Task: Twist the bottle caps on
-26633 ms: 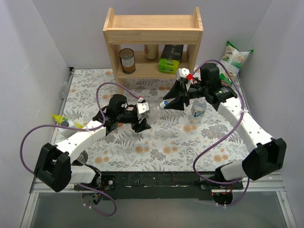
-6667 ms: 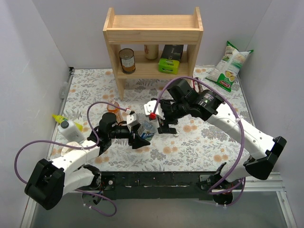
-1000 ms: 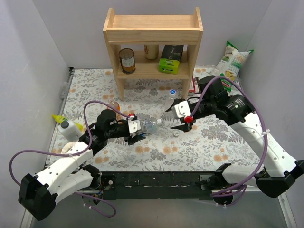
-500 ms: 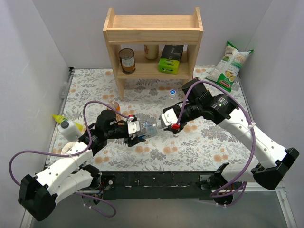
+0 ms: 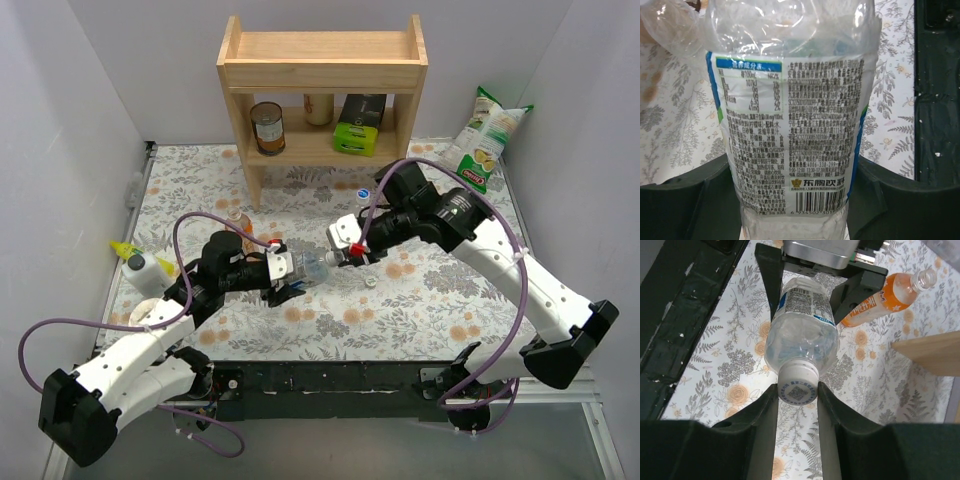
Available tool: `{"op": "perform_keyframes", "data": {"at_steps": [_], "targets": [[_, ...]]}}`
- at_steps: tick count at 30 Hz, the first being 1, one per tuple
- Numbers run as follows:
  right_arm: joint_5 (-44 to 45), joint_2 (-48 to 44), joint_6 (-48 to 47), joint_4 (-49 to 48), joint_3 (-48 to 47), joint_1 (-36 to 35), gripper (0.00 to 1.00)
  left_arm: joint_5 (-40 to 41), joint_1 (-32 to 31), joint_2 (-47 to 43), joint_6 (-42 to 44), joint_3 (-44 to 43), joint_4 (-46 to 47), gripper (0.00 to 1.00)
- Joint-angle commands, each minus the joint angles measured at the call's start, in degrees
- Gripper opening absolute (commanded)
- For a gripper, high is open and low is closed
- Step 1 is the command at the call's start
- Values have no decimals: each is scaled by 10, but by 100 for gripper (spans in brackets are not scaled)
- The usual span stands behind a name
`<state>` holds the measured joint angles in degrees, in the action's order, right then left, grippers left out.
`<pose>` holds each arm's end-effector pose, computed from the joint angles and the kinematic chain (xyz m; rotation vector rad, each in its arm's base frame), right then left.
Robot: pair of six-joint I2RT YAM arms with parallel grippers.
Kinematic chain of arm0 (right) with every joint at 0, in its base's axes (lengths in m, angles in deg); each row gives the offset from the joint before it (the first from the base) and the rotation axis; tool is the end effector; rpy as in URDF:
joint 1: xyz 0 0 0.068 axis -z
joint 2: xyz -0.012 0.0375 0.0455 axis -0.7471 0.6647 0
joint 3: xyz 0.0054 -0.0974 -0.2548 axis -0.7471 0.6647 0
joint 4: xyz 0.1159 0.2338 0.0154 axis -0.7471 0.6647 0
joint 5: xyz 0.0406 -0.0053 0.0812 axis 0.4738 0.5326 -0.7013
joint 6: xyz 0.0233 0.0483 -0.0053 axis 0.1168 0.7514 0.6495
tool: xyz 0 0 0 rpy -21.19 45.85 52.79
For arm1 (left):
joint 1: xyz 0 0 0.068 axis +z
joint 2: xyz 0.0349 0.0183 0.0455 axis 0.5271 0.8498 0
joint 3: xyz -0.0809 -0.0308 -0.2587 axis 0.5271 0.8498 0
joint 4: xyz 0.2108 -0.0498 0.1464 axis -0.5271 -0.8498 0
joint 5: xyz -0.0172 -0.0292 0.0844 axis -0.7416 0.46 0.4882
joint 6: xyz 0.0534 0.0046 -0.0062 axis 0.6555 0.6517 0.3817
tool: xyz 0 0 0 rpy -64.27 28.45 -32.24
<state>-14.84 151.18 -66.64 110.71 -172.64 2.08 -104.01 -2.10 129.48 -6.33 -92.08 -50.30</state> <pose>0.1633 0.2033 0.4063 -1.9721 0.9881 0.6303 0.1501 -0.1284 0.2642 0.9261 1.9044 -1.1486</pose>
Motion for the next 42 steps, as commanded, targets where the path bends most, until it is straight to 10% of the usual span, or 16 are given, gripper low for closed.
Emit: {"op": "perform_keyframes", "data": {"at_steps": [1,16,24,30,42], "targets": [[-27,45,169,9,-57,-3,23,96,0,-24,-14,7,89,0],[-145,111,535,-125,-88,60,14,239,-3,-5,-52,22,193,0],[-176,94,518,-209,-51,60,48,129,-2,-9,-128,15,177,0],[-182,82,546,-269,-8,60,52,78,1,-4,-165,17,177,0],[-101,132,604,-288,-44,59,8,161,1,19,-190,21,228,0]]}}
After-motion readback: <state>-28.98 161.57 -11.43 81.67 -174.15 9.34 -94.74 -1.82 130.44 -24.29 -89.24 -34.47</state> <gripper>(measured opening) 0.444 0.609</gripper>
